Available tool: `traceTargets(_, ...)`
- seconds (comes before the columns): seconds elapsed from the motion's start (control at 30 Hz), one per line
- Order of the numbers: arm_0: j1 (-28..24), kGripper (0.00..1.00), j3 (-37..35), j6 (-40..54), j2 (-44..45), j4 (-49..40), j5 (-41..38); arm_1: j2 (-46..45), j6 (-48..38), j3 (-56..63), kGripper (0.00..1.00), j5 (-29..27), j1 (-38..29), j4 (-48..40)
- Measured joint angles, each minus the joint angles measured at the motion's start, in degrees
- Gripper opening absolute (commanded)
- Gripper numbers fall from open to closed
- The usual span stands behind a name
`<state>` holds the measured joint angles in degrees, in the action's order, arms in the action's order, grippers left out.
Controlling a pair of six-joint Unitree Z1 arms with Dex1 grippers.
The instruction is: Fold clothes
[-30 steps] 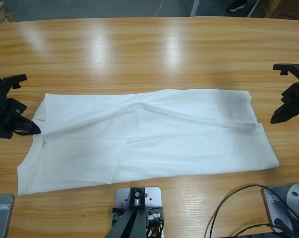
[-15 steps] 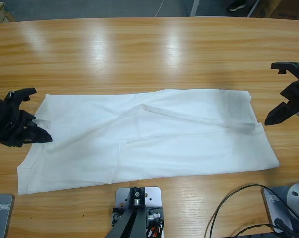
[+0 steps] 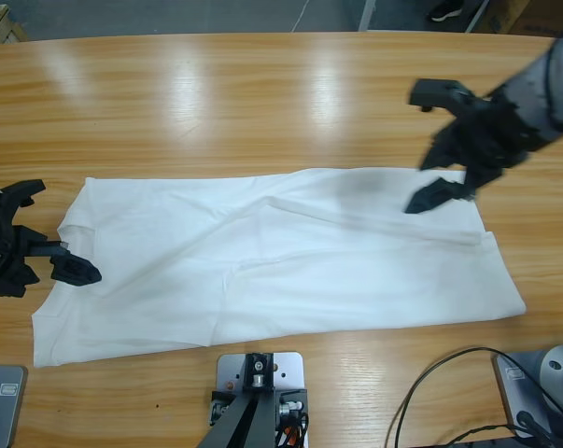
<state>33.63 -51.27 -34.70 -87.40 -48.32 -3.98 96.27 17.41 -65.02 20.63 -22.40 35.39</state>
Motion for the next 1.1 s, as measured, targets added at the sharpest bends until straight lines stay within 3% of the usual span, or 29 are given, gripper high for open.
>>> traceTargets(0.1, 0.0, 0.973, 0.0, -0.5, 0.5, 0.8, 1.0, 2.9, 0.6, 0.0, 0.633, 1.7, -2.4, -5.9)
traceTargets(0.33, 0.0, 1.0, 0.0, -0.9, 0.5, 4.0, 1.1, 11.1, 0.4, -3.0, 0.631, 2.9, -7.3, -14.2)
traceTargets(0.5, 0.0, 1.0, 0.0, -0.9, 0.5, 5.2, 1.1, 14.5, -0.5, -4.3, 0.616, 2.9, -10.0, -16.2)
traceTargets(0.63, 0.0, 1.0, 0.0, -0.9, 0.4, 6.1, 1.1, 16.3, -1.3, -4.6, 0.513, 2.9, -11.2, -17.3)
traceTargets(1.1, 0.0, 1.0, 1.1, -0.9, 0.2, 7.5, 1.1, 19.9, -3.5, -4.6, 0.51, 2.9, -12.4, -21.1)
